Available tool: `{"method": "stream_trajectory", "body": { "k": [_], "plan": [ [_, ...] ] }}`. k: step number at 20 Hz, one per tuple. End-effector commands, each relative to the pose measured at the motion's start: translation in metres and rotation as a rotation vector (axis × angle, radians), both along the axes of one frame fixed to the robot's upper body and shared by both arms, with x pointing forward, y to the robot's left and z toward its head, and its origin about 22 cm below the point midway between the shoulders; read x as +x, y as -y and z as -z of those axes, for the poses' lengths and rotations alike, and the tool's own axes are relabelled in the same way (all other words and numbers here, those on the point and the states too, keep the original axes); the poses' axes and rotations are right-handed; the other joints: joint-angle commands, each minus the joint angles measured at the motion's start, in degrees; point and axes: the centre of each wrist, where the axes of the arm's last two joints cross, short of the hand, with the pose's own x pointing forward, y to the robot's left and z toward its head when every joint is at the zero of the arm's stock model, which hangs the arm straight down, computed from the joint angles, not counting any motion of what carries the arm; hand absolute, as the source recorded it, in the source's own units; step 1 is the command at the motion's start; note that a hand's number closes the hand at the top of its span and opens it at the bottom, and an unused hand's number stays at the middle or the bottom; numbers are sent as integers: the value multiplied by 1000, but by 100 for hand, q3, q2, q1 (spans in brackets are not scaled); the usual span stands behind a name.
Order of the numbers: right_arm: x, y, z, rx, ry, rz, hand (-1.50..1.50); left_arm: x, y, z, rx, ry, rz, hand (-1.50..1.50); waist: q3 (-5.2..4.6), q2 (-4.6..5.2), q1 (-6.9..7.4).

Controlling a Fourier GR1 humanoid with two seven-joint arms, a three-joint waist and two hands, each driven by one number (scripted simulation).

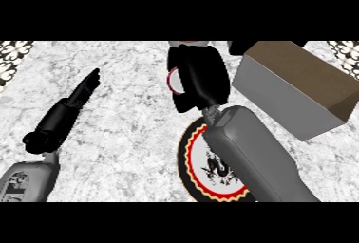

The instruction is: Pick the can from the plate and place it in the cardboard box

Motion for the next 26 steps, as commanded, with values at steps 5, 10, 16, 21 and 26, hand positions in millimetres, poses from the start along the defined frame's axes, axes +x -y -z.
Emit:
{"method": "stream_trajectory", "body": {
  "k": [5,10,16,21,26],
  "plan": [
    [30,56,-50,183,56,305,150,-16,6,13,-21,-3,11,0,0,5,43],
    [52,109,-68,239,56,385,150,2,1,0,4,-3,3,0,0,24,6],
    [80,179,-43,41,-79,435,150,-10,3,3,-18,12,13,0,0,34,89],
    [91,210,-9,-5,-366,458,150,-5,7,-2,3,-2,21,0,2,44,98],
    [98,261,-11,-46,-490,394,150,9,5,4,-12,5,11,0,1,63,79]
  ]
}}
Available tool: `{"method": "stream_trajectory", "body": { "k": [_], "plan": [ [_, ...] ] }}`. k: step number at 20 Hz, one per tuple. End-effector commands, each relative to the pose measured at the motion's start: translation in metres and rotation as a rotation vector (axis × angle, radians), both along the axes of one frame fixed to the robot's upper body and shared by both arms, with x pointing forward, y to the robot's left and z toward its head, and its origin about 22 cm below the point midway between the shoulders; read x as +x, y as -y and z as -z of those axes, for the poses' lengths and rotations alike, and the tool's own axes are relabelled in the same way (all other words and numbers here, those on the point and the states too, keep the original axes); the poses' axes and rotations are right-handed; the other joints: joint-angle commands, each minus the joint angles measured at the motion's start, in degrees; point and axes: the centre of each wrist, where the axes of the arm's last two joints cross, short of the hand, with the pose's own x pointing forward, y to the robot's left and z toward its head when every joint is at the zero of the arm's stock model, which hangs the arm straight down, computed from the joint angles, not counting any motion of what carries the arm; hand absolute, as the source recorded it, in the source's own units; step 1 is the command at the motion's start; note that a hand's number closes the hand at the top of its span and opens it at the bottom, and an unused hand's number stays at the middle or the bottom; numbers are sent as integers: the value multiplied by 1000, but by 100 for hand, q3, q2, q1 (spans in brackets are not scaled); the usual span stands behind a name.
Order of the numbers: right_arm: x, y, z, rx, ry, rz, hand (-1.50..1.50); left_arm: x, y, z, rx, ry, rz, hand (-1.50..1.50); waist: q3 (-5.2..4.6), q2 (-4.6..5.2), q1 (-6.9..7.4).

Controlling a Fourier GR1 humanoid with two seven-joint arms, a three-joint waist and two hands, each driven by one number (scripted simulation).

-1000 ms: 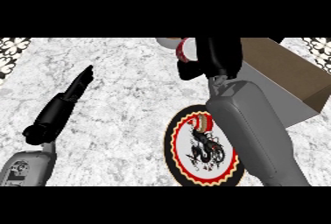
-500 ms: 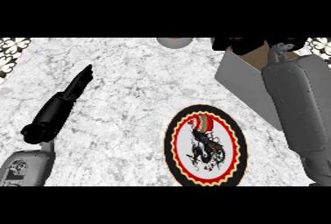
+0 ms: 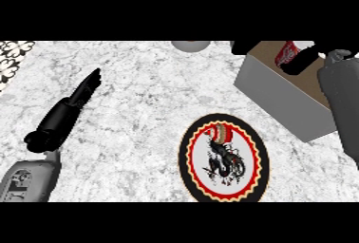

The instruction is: Pick the can from the plate and place it in the cardboard box

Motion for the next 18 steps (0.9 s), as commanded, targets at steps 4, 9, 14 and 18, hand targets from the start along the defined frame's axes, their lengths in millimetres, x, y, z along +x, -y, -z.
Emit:
{"method": "stream_trajectory", "body": {
  "k": [4,9,14,18],
  "plan": [
    [-1,61,32,-1,-264,7,150,3,15,-15,-1,-2,8,0,4,-3,13],
    [6,37,23,71,-263,-195,-150,13,-3,-6,-5,-8,-6,0,-1,-16,-32],
    [4,62,1,342,71,-253,-150,4,20,-10,2,10,18,0,12,1,5],
    [4,63,16,815,296,-152,-150,-6,4,3,-10,-15,-8,0,26,-39,-24]
  ]
}}
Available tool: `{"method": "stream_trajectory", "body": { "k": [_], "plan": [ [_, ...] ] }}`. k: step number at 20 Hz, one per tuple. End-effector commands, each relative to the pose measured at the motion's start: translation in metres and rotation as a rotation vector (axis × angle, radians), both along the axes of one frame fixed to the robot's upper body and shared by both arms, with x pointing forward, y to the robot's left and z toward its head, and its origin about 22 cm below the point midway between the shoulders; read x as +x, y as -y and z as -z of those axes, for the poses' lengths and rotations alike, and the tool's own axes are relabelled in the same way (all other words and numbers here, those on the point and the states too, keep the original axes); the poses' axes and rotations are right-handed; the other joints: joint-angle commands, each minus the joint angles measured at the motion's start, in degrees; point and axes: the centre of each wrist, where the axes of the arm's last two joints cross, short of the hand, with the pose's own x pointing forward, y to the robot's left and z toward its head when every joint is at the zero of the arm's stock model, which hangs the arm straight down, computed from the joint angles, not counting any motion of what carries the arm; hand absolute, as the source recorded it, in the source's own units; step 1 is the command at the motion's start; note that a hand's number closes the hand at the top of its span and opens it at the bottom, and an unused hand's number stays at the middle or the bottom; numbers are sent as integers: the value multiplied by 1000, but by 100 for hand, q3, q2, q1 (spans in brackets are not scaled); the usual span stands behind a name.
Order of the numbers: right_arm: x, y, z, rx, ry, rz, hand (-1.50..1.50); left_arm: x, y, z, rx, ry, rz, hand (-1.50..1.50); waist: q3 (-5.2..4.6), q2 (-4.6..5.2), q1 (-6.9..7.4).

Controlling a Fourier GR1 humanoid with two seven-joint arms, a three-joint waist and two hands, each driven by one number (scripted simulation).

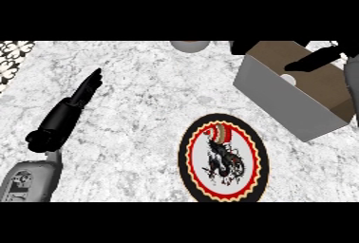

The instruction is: Pick the can from the plate and place it in the cardboard box

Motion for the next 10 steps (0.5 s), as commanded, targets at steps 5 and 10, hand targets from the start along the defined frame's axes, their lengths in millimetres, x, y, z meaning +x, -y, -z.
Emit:
{"method": "stream_trajectory", "body": {
  "k": [5,10],
  "plan": [
    [-6,40,-4,588,171,230,-150,-6,-4,-3,-4,14,12,0,-9,-2,20],
    [-28,86,37,618,237,320,-150,1,4,-2,1,19,24,0,-7,47,72]
  ]
}}
